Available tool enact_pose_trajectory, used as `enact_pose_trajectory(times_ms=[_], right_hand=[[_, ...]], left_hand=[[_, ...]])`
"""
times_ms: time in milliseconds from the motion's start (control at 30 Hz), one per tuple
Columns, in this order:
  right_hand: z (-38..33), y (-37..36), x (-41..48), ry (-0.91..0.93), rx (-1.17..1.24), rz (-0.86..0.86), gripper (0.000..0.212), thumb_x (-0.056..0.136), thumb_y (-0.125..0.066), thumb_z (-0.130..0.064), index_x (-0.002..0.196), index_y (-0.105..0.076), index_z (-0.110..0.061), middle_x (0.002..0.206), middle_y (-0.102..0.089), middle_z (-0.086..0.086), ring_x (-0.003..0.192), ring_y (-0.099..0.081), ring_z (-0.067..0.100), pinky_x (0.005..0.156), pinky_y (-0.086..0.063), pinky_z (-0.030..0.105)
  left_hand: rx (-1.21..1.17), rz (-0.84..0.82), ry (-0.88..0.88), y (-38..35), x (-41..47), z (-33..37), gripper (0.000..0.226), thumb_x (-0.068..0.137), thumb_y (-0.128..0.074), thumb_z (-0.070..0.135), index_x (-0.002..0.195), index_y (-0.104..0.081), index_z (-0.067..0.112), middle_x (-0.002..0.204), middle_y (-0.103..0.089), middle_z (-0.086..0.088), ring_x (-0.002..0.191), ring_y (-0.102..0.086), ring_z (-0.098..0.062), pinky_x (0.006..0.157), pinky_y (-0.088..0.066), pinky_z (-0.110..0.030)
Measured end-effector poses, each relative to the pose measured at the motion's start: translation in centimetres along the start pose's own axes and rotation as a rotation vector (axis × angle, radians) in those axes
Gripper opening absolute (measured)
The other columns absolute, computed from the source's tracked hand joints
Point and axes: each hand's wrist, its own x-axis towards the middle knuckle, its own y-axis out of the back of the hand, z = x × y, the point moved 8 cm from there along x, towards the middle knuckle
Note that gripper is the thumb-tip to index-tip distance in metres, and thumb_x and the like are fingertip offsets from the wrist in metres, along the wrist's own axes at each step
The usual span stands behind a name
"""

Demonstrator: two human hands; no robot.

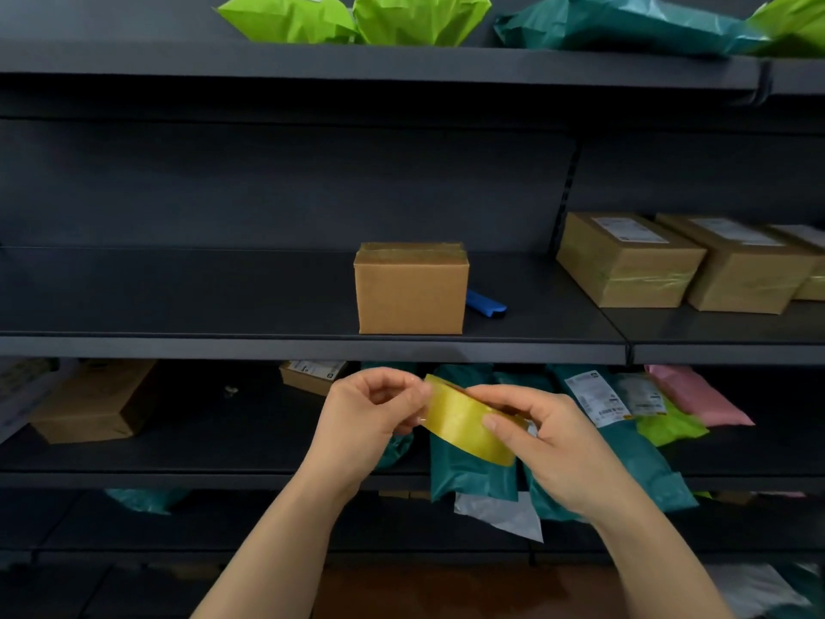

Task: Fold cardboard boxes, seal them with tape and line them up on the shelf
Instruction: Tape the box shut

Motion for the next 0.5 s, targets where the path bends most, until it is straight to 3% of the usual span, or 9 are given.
enact_pose_trajectory(times_ms=[133, 233, 367, 500], right_hand=[[2.0, 0.8, 0.5, -0.085, 0.152, -0.105, 0.039, 0.084, -0.072, -0.028, 0.12, -0.061, -0.038, 0.112, -0.066, -0.019, 0.105, -0.062, 0.002, 0.089, -0.054, 0.029], [3.7, 1.7, 0.9, -0.116, 0.053, -0.141, 0.056, 0.072, -0.085, -0.027, 0.117, -0.057, -0.043, 0.111, -0.062, -0.017, 0.101, -0.061, 0.002, 0.084, -0.056, 0.031], [4.6, 4.6, 2.3, -0.058, 0.005, -0.113, 0.046, 0.07, -0.084, -0.025, 0.105, -0.06, -0.043, 0.102, -0.064, -0.017, 0.094, -0.063, 0.004, 0.08, -0.057, 0.036], [3.8, 8.2, 4.0, -0.006, 0.076, -0.132, 0.044, 0.066, -0.088, -0.023, 0.102, -0.066, -0.037, 0.099, -0.07, -0.014, 0.091, -0.068, 0.007, 0.075, -0.059, 0.031]], left_hand=[[-0.107, 0.043, 0.096, -2.0, 0.8, -0.6, 0.007, 0.085, -0.072, 0.012, 0.086, -0.073, 0.005, 0.069, -0.071, -0.006, 0.057, -0.062, -0.008, 0.052, -0.052, -0.019], [-0.084, 0.098, 0.103, -3.6, 1.3, -0.7, 0.008, 0.084, -0.072, 0.012, 0.084, -0.072, 0.005, 0.065, -0.07, -0.005, 0.052, -0.061, -0.007, 0.048, -0.05, -0.019], [0.067, 0.216, -0.01, -4.9, 1.8, 0.6, 0.009, 0.084, -0.074, 0.012, 0.082, -0.072, 0.003, 0.062, -0.07, -0.007, 0.053, -0.065, -0.012, 0.049, -0.05, -0.019], [-0.008, 0.288, -0.073, -6.2, 2.1, 2.3, 0.011, 0.084, -0.074, 0.012, 0.082, -0.07, 0.001, 0.057, -0.068, -0.008, 0.052, -0.065, -0.014, 0.051, -0.053, -0.023]])
